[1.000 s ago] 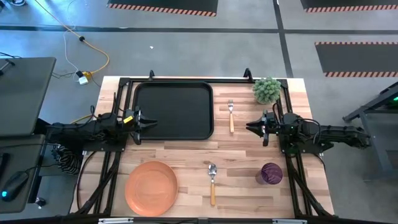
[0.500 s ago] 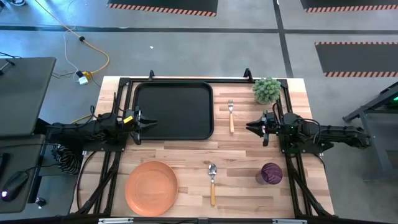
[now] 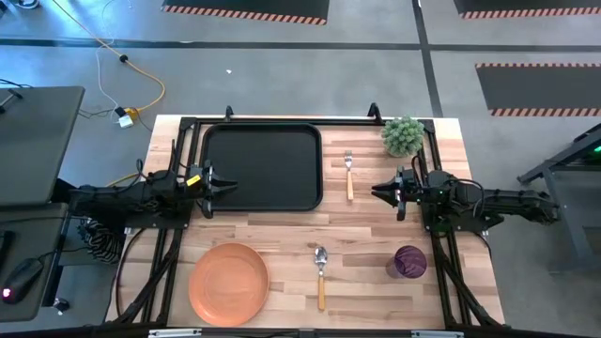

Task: Pick and place plate/cup/fork/spoon on tray

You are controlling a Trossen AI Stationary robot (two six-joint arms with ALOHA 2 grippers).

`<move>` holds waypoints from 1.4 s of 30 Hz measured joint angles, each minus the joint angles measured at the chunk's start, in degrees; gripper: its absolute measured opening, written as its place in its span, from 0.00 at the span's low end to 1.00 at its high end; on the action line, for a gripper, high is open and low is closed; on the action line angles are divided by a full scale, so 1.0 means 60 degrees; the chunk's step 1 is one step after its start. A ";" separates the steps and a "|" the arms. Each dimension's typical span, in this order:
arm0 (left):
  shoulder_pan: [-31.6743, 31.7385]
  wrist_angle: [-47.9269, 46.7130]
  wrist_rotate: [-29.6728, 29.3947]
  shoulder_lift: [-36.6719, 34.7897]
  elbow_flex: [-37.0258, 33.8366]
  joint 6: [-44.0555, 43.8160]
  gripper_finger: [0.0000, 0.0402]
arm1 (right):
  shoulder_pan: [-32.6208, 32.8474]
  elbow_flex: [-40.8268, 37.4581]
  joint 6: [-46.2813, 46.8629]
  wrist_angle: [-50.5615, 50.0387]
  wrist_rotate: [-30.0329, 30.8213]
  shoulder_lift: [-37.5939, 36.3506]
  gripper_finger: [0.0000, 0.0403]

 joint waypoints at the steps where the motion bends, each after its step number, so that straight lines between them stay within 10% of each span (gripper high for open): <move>1: 0.0000 -0.0001 0.0001 0.0000 0.0002 0.0002 0.16 | 0.0000 -0.0003 0.0002 0.0000 0.0003 0.0000 0.20; 42: 0.0004 0.0005 -0.0097 0.0004 0.0000 -0.0405 0.16 | -0.0018 0.1158 0.1594 0.1474 0.0736 0.0002 0.20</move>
